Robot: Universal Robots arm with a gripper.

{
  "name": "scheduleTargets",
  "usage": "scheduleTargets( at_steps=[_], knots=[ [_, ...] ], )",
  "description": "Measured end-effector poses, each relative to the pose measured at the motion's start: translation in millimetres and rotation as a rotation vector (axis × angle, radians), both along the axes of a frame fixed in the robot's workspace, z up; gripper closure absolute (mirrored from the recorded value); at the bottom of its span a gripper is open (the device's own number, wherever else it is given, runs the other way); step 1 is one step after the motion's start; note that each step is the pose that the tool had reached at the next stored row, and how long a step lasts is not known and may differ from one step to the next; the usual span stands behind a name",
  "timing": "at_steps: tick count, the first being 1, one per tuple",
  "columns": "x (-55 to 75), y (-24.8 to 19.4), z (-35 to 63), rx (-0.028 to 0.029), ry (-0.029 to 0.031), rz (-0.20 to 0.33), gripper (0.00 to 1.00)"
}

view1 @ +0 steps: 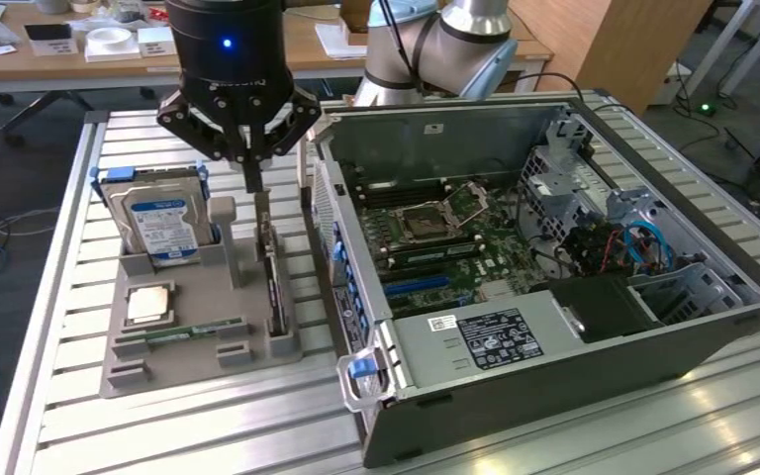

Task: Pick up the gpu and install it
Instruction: 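Reach for the gpu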

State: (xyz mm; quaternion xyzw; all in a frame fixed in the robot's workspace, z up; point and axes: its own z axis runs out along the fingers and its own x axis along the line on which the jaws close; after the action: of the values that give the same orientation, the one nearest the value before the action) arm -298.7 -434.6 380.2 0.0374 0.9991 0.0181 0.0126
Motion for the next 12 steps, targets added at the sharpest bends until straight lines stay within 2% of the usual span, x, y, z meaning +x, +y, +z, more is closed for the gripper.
scheduleTargets(
  at_steps=[3,12],
  knots=[
    [0.0,-3.1,-0.4,0.0,0.0,0.0,0.89],
    [-1.1,-4.3,-4.2,-0.0002,0.0002,0.0,0.89]
  ],
)
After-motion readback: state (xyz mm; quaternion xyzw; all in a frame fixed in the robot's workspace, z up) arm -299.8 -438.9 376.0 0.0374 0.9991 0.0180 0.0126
